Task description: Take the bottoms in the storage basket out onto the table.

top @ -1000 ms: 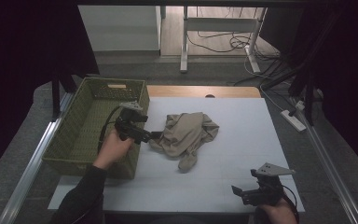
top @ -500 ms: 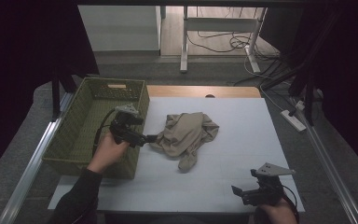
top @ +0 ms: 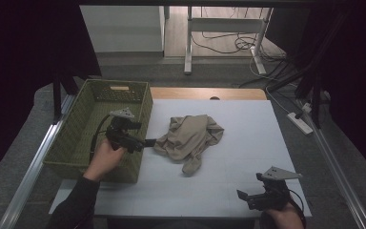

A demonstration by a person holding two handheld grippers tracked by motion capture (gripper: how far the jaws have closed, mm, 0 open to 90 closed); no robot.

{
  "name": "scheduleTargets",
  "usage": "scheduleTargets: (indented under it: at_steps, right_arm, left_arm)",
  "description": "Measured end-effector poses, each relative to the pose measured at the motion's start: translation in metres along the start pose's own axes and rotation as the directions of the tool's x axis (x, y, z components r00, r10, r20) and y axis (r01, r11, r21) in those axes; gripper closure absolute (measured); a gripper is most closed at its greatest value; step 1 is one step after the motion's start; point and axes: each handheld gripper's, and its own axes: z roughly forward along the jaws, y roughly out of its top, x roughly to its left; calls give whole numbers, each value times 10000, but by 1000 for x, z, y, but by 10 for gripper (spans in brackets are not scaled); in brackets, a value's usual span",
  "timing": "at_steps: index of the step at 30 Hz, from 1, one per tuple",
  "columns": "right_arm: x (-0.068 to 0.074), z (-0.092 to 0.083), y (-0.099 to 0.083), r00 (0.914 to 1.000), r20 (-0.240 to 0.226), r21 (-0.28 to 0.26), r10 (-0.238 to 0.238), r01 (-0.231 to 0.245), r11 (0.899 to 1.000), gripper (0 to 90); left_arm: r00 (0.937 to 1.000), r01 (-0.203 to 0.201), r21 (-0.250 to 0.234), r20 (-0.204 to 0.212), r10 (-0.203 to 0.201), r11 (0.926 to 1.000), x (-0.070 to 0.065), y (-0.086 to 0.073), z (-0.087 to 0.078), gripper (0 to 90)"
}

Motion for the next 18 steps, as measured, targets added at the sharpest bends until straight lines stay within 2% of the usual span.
scheduleTargets:
  at_steps: [18]
  right_arm:
    - [0,0,0,10000,-14,-25,1,-1,10000,10]
  left_arm:
    - [9994,223,-174,-242,-227,9996,-6,-14,-16,0]
